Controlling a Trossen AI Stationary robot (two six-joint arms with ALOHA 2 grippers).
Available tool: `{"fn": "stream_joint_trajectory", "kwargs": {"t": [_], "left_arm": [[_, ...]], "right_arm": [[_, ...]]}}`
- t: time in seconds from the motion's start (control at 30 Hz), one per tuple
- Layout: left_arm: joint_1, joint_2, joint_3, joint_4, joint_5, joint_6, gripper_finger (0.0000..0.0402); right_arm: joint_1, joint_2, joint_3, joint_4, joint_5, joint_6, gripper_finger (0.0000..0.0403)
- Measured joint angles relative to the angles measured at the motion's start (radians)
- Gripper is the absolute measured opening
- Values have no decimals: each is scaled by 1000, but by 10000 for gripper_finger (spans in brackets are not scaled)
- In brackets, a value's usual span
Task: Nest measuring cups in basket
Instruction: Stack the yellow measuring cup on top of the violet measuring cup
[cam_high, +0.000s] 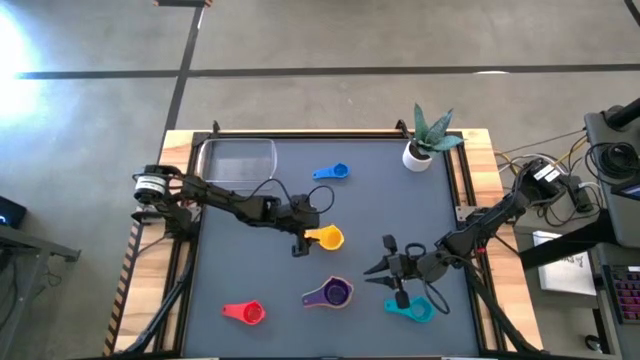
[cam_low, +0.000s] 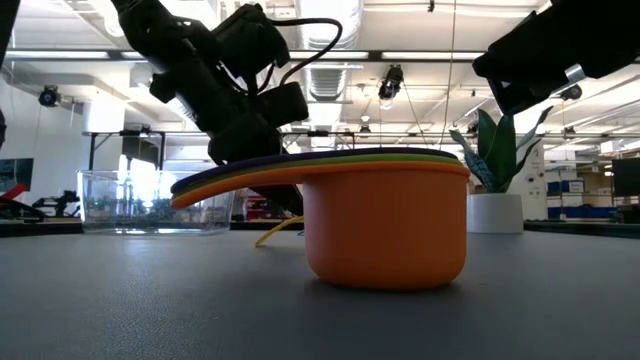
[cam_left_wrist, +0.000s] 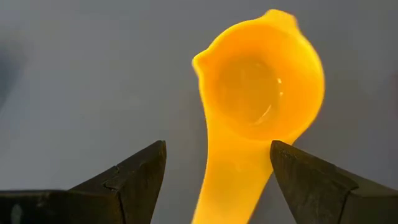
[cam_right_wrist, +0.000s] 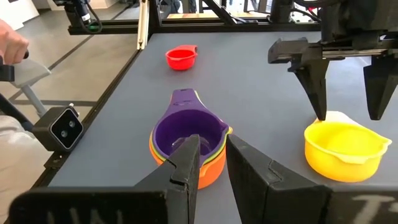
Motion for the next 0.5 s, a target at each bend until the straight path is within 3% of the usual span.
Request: {"fn": "stream_joint_trajectory", "kwargs": {"t": [0.5], "left_arm": [[-2,44,0,-13,-12,30,271]], "right_arm": [[0,0,0,-3,0,-1,68]]}}
